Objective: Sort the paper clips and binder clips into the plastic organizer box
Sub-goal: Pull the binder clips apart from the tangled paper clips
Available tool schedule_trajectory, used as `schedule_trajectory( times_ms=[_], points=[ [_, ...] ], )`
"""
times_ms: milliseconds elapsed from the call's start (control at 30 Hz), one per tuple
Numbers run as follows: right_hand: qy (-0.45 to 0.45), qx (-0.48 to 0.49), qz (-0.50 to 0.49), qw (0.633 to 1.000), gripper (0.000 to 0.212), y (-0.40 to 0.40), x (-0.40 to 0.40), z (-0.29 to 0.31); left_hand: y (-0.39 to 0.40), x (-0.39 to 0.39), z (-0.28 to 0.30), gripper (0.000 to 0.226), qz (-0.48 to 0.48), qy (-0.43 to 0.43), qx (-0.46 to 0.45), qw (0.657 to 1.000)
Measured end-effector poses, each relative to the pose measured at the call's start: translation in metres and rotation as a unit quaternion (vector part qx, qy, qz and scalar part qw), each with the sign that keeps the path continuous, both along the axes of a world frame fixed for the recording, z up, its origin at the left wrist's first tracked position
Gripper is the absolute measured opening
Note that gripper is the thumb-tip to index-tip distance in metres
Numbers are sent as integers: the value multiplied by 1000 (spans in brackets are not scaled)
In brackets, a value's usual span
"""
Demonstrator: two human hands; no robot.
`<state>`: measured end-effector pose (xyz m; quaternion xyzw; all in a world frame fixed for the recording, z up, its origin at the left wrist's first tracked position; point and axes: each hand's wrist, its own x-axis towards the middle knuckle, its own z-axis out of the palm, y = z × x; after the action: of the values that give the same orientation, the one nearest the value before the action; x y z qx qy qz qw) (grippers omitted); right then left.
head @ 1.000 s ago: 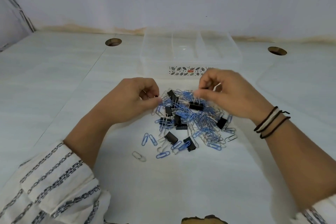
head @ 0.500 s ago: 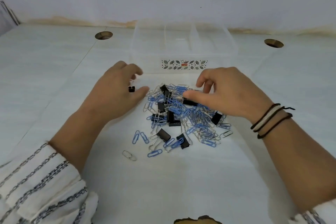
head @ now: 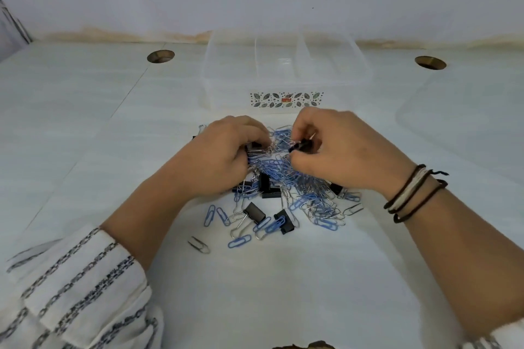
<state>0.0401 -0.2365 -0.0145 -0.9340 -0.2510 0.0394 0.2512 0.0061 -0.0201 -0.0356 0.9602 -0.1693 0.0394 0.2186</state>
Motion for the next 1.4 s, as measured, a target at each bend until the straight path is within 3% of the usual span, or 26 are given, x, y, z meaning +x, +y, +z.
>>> schedule_trajectory(
  times_ms=[200, 333, 400, 533, 733, 967, 1200, 1400],
  points=[
    [-23, 16, -73, 997, 30, -32, 29, 3, 7, 2, -1, 62, 36, 12, -31, 999],
    [-21, -47, -100, 994, 35, -45, 38, -5, 12, 4, -4, 35, 51, -2, -33, 998],
    [-51, -71, -86, 992, 37, -40, 35, -4, 14, 5, -4, 25, 56, -4, -31, 998],
    [-49, -85, -14, 995, 20, -29, 13, 14, 17, 6, -4, 10, 89, -4, -51, 995],
    [51, -185, 63, 979, 42, -31, -11, 26, 14, 4, -1, 11, 116, 2, -79, 990],
    [47, -159, 78, 983, 39, -35, -6, 20, 11, 2, 1, 18, 157, 7, -147, 977],
    [79, -127, 77, 986, 28, -43, 0, 20, 17, 3, 11, 19, 231, -18, -325, 917],
    [57, -15, 56, 997, 5, -56, 15, 24, 43, 6, 15, 13, 302, -72, -326, 893]
  ],
)
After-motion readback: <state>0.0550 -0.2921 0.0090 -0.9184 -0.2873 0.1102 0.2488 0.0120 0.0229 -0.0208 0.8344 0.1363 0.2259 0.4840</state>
